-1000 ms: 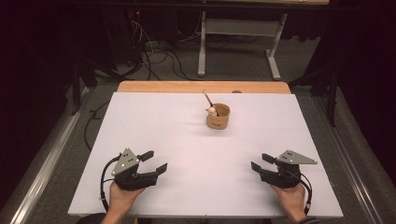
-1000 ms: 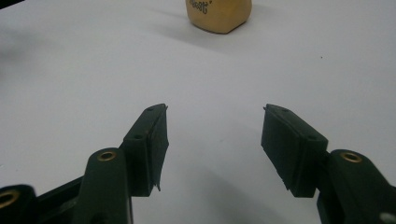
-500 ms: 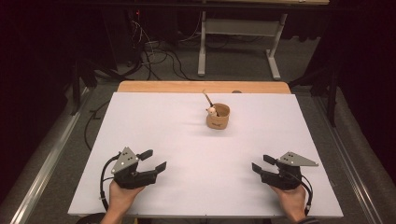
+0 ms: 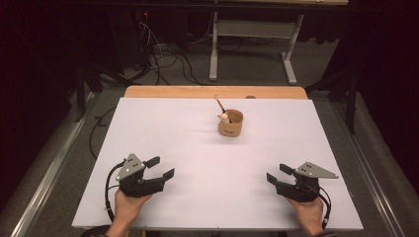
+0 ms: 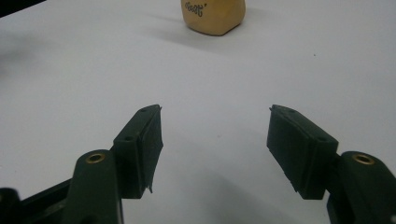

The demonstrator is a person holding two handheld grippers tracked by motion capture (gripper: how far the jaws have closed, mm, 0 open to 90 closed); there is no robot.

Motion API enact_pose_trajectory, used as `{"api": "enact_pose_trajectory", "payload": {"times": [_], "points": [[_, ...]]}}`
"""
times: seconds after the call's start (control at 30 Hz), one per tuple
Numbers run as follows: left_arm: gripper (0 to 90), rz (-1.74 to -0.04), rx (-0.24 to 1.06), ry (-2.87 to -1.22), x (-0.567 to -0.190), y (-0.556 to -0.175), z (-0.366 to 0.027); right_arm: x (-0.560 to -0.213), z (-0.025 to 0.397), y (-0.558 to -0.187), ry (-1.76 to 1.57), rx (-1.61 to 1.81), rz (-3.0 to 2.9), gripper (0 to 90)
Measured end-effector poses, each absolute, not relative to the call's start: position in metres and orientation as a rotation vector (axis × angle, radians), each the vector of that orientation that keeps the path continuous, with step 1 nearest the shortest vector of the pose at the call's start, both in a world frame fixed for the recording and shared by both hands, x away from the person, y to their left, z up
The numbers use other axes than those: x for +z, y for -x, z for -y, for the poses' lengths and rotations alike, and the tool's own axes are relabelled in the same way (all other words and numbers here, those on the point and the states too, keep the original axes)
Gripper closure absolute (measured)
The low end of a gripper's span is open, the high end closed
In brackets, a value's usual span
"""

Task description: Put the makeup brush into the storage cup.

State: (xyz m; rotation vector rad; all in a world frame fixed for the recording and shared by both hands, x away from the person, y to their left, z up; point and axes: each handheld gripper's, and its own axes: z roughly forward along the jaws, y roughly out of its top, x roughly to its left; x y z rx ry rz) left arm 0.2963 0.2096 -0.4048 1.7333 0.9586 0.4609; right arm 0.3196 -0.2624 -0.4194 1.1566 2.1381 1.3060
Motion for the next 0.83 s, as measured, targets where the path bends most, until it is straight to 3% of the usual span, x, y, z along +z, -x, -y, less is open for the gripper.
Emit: {"api": "enact_pose_trajectory", "payload": {"times": [0.83], "points": [[30.7, -0.971, 0.463, -1.713, -0.4049, -0.2963, -0.2121, -0.4194, 0.2653, -0.3183, -1.153, 1.351, -2.056, 32.7]]}}
